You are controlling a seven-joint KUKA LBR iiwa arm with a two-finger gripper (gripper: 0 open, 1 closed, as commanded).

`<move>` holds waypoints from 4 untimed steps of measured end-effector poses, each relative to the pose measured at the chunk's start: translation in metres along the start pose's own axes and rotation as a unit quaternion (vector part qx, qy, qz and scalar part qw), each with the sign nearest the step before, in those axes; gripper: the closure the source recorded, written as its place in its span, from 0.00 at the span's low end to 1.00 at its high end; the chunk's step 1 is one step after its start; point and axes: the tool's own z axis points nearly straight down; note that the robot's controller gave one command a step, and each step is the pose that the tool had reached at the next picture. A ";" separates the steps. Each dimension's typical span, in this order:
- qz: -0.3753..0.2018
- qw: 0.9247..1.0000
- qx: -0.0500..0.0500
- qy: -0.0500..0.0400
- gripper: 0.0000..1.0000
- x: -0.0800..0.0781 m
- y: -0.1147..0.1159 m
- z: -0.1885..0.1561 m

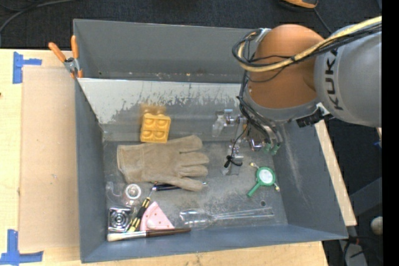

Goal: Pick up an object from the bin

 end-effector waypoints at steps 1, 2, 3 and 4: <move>0.001 1.000 0.000 -0.004 0.00 -0.002 0.000 -0.005; -0.009 1.000 -0.001 -0.004 0.00 0.016 0.057 0.124; 0.012 1.000 -0.001 -0.012 0.00 0.010 0.086 0.064; -0.171 0.985 -0.001 -0.002 0.00 0.008 0.112 0.103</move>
Offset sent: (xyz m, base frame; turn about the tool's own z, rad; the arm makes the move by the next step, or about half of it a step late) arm -0.0192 0.0598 -0.1307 -0.0186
